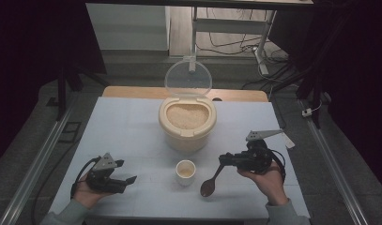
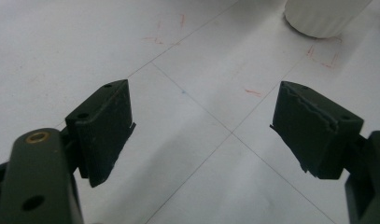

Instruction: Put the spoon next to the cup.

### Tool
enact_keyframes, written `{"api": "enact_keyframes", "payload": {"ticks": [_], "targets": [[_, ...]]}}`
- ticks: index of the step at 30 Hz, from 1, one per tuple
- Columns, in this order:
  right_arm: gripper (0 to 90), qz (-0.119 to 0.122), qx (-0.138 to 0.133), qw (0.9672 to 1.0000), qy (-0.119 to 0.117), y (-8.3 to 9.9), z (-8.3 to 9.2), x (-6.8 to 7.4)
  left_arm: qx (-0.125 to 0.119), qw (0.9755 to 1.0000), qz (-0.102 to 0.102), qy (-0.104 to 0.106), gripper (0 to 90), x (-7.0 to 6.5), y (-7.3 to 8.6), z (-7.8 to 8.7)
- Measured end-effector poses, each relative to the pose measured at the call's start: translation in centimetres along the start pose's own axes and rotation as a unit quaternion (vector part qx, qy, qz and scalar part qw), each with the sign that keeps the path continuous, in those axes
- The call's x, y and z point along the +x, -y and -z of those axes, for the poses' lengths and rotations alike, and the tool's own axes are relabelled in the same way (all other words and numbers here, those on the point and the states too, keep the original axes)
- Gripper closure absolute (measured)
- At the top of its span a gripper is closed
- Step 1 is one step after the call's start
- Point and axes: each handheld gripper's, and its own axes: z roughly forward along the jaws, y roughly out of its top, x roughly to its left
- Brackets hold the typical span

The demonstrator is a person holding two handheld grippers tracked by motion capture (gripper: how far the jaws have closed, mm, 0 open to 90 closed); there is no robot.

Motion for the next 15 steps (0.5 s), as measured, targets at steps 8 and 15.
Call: {"api": "enact_keyframes", "payload": {"ticks": [8, 15], "targets": [[81.9, -0.008, 0.025, 0.9995, 0.019, -0.4, -2.0, -1.7, 0.001, 1.0, 0.001, -0.001, 19.6, 0.0, 0.0, 0.0], [73.3, -0.013, 0.018, 0.9976, 0.066, 0.0, -3.2, -4.1, 0.0, 1.0, 0.003, -0.002, 19.6, 0.1, 0.0, 0.0]]}}
